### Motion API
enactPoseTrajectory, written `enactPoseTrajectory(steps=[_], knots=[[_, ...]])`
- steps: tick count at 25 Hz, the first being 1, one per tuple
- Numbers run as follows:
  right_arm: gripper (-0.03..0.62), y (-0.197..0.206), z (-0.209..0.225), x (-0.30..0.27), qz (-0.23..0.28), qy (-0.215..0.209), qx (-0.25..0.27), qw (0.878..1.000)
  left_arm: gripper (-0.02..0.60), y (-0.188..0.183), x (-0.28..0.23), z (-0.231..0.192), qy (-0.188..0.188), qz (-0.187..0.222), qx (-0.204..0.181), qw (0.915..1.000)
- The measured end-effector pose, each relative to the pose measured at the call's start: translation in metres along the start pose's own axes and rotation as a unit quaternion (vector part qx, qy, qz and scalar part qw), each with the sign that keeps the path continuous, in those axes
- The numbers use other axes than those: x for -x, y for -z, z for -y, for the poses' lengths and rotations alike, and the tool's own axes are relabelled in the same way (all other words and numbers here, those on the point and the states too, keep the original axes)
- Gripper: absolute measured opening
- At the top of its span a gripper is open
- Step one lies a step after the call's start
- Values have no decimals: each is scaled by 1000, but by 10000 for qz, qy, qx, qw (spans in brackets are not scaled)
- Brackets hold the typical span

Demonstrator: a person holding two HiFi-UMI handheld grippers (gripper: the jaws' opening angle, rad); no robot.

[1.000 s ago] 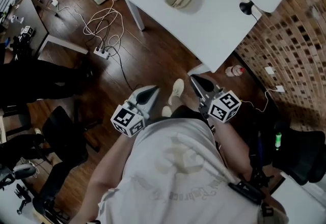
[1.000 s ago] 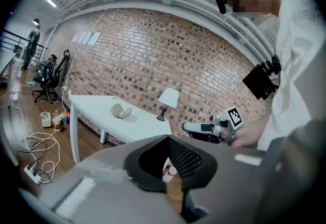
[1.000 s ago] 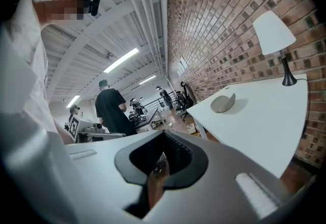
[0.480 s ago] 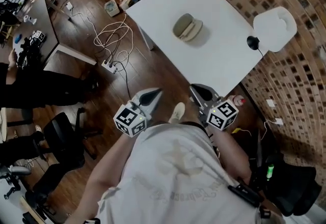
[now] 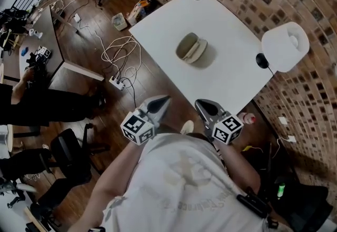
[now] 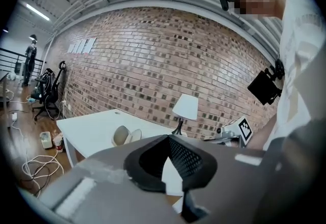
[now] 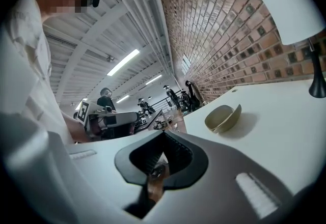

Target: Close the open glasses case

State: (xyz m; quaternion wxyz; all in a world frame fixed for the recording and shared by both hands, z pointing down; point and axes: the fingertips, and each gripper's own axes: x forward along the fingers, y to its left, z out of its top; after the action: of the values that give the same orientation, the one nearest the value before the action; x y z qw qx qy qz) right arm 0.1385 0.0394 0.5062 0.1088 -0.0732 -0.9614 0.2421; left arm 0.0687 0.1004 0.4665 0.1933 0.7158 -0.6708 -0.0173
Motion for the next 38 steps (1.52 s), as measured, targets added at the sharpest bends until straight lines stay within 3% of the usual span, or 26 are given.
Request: enactPoseTrajectory(steps=[9,16,21,25,30,38], knots=[[8,-22,26,-13,85,350,104,9993,6,-6,-29,-24,250,-12,100,9996],[8,-37,46,-32,303,917,5,9953,6,-14,-57,-54,856,-182,35,9962],[8,-47,70,-41,434,1818,-36,9824,6,-18,-75,-82,1615,-347,-46,9863],[8,-65,81,-90,411,1685,37,9848,6,-35,-72,-131,1514,-396,-145,9876],[8,-84,94,-103,603,2014,-1,9777,6,-39,-85,-141,2079,-636,-356,9754],[8,-96,102,-131,704,2503,-53,9656,6,-46,-93,-174,2560,-816,-361,9625]])
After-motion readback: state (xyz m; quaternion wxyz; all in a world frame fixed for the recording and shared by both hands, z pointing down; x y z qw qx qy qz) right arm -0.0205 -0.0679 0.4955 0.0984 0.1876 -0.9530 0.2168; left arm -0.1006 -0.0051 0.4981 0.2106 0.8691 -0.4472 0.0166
